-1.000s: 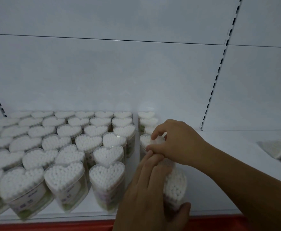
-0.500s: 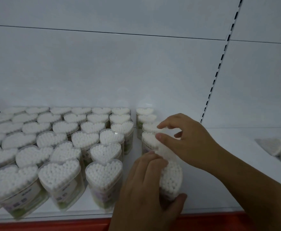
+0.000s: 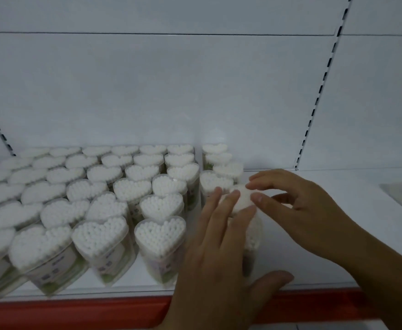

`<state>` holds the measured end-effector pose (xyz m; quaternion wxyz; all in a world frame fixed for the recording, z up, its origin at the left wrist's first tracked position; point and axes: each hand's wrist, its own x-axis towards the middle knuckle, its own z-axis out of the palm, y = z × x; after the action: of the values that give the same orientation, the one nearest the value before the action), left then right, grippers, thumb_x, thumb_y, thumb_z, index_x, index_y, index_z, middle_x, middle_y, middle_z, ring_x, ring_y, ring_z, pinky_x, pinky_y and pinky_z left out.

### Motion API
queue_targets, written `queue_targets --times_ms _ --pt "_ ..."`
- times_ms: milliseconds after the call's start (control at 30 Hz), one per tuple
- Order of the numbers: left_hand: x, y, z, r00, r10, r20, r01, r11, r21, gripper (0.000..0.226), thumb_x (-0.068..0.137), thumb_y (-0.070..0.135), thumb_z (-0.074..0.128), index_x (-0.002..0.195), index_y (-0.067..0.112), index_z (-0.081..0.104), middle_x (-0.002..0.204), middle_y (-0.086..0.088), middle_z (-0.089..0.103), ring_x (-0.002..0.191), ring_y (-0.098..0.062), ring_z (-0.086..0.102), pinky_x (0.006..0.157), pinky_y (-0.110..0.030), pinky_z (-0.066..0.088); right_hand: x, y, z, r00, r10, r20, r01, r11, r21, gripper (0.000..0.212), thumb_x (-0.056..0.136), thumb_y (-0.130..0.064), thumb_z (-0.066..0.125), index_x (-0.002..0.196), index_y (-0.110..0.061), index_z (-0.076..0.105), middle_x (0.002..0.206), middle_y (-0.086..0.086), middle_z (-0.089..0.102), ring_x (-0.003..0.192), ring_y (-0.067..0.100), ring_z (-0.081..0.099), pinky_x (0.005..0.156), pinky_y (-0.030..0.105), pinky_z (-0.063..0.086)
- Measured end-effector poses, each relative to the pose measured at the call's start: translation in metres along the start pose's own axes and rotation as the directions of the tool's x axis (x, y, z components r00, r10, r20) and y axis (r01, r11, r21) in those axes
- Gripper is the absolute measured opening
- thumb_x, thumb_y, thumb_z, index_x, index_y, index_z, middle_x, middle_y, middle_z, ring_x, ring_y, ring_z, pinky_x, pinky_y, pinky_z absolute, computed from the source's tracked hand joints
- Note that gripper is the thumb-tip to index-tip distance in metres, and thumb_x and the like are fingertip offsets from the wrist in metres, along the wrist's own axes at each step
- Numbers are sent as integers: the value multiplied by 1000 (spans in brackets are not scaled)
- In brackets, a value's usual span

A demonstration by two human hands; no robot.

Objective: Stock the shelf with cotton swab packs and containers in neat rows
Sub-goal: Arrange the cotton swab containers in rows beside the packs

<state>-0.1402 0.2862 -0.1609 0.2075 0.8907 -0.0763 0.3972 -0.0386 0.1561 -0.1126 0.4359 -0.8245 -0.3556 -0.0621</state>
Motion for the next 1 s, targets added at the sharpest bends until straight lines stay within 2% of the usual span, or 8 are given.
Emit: queue_targets --times_ms 100,200,333,367,433,500,733,1000 --pt "-4 2 -21 991 70 -111 -83 990 -113 40 77 50 61 108 25 65 131 2 59 133 -19 46 102 -33 46 4 -8 1 998 -39 -38 39 999 -10 33 73 -58 49 92 -37 67 103 -33 60 101 -9 56 82 6 44" --pt "-11 -10 -46 984 124 -127 -127 992 -13 25 74 43 62 86 25 75 114 6 67 122 -15 54 98 -28 47 17 -19 10 996 -86 13 87 993 -78 20 77 -47 56 90 -37 67 102 -28 62 101 -9 55 82 7 43" --pt "2 -38 -73 988 -5 154 -39 960 279 52 72 51 52 105 17 73 117 -5 68 117 -26 60 94 -50 48 63 -40 29 963 -162 218 224 926 -303 23 86 -37 56 106 -34 66 116 -18 61 104 -3 53 93 23 43" --pt "9 -42 -78 959 -97 268 -10 929 371 63 74 56 51 119 14 66 128 -9 62 126 -28 53 102 -45 41 77 -42 35 942 -142 304 255 892 -374 28 87 -33 55 114 -33 64 123 -15 58 111 1 51 98 26 41" --pt "21 -53 -78 914 -196 354 10 886 464 86 82 67 42 150 18 26 158 -8 22 147 -23 13 115 -29 2 101 -43 46 908 -56 416 275 828 -489 35 88 -28 57 123 -33 59 133 -12 52 118 5 46 102 27 38" --pt "28 -64 -74 884 -205 421 3 901 434 96 81 76 33 152 24 -3 161 2 -9 146 -14 -16 100 -22 -25 116 -39 54 900 -5 435 263 804 -534 36 86 -29 62 121 -33 60 128 -11 54 108 4 47 94 22 39" --pt "33 -66 -61 865 -210 457 20 922 387 77 83 72 34 142 24 25 147 3 31 138 -17 22 115 -33 15 124 -29 60 922 -84 378 286 806 -518 29 78 -28 70 107 -29 69 93 -16 53 85 1 46 70 9 35" --pt "27 -65 -65 833 -225 505 92 957 275 83 86 64 41 152 30 5 161 9 1 146 -8 -6 116 -27 -2 127 -25 63 914 -106 391 287 850 -441 23 83 -29 68 105 -27 73 107 -14 64 81 -5 45 79 15 37"
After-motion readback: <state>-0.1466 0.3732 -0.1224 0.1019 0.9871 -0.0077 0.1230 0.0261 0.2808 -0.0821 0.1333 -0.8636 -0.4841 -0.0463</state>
